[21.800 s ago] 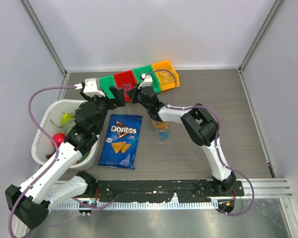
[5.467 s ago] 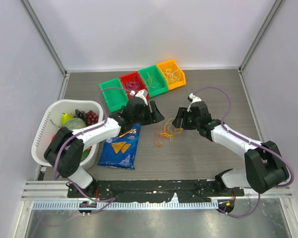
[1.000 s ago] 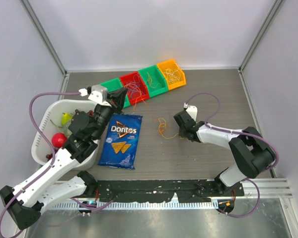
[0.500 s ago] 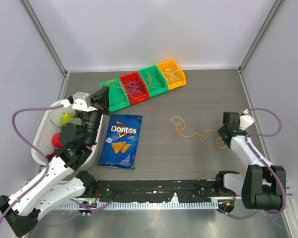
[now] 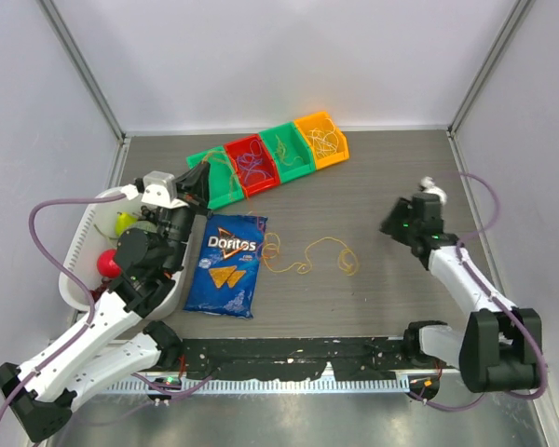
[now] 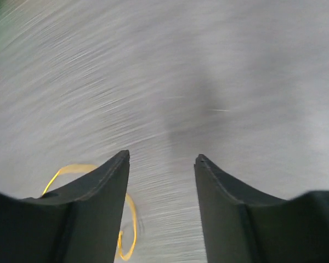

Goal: Untangle the cables

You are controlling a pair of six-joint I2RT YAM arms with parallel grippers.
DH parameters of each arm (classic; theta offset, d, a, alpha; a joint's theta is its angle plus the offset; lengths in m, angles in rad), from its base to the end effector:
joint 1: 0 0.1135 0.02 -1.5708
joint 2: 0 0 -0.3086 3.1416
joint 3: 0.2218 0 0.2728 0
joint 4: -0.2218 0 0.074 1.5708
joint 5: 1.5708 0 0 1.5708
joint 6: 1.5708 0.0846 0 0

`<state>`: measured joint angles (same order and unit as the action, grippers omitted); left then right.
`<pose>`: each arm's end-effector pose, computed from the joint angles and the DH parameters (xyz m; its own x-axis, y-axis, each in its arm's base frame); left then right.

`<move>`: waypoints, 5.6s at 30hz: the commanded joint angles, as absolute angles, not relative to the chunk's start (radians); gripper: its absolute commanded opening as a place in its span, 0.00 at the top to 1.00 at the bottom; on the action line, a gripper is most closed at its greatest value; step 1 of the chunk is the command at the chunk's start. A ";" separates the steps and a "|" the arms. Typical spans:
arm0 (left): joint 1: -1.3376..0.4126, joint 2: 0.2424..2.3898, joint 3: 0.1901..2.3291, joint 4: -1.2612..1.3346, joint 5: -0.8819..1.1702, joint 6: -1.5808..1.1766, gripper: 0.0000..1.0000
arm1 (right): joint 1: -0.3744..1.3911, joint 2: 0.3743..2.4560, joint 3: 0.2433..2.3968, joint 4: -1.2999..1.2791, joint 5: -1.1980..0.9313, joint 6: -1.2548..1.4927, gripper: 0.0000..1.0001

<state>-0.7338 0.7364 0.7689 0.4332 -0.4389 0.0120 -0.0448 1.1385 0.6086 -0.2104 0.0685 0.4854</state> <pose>0.1651 -0.1005 0.4570 0.3374 -0.2896 -0.8957 0.3202 0.9301 -0.1801 0.2671 -0.0178 0.2041 -0.5516 0.4907 -0.6745 0.3986 0.8654 0.3036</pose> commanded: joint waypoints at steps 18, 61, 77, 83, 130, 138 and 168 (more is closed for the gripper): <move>-0.738 0.749 0.799 0.456 -0.368 -0.025 1.00 | 0.554 1.666 0.845 0.393 -0.615 0.407 0.46; -0.746 0.707 0.775 0.477 -0.469 -0.034 1.00 | -0.089 1.457 0.821 -0.302 0.772 0.571 0.99; -0.744 0.620 0.782 0.476 -0.465 -0.023 1.00 | -0.213 1.474 0.841 -0.298 0.718 0.555 0.99; -0.744 0.653 0.793 0.457 -0.408 -0.058 1.00 | -0.213 1.419 0.838 -0.299 0.705 0.542 0.96; -0.744 0.767 0.868 0.356 -0.215 -0.169 1.00 | 1.012 1.453 0.788 0.752 -0.003 0.242 0.41; -0.746 0.776 0.867 0.357 -0.210 -0.175 1.00 | 1.015 1.434 0.778 0.790 -0.044 0.276 0.79; -0.874 1.318 0.956 0.296 0.198 -0.399 1.00 | 0.917 0.838 1.069 -0.097 0.296 0.259 0.99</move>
<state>-0.8642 1.3163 0.9398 0.1761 0.0444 -0.3870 0.9390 0.8227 0.9936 -0.0471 0.2733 0.2375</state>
